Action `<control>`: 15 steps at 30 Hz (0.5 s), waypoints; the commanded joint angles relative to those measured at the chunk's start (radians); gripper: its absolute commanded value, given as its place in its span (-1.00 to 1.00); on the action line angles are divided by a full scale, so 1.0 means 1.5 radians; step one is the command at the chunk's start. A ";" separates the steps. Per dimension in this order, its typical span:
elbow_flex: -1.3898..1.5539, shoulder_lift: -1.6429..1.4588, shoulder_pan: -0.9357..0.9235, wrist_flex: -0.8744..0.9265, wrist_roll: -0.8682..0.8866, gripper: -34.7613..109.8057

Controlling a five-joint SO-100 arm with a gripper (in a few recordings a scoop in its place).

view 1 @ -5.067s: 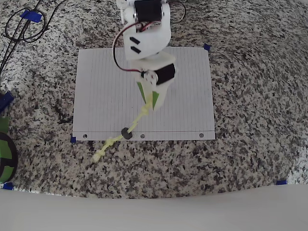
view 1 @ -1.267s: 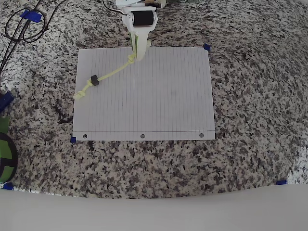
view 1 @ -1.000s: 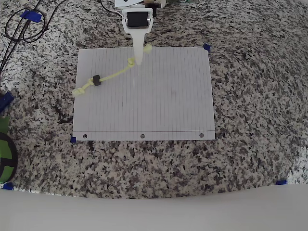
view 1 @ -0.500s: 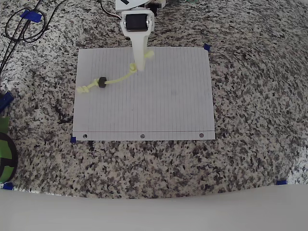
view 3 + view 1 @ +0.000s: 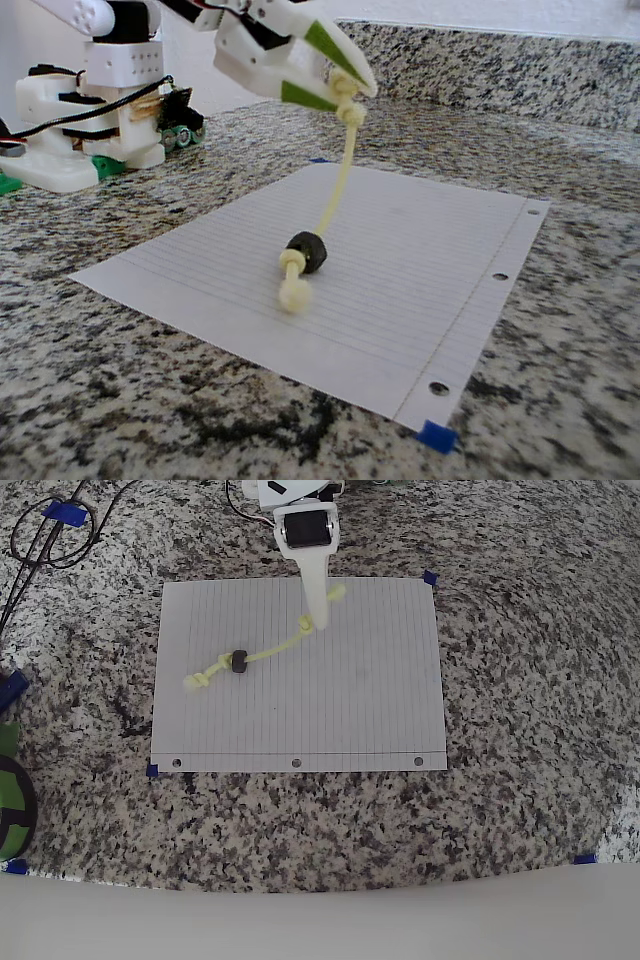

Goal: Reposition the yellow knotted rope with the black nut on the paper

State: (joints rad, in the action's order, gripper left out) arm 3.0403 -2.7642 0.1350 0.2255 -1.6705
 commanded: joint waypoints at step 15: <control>-0.001 -0.098 0.006 -0.031 0.007 0.08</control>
State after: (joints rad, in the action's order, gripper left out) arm 3.0480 -2.8854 0.1350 0.2086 -1.6705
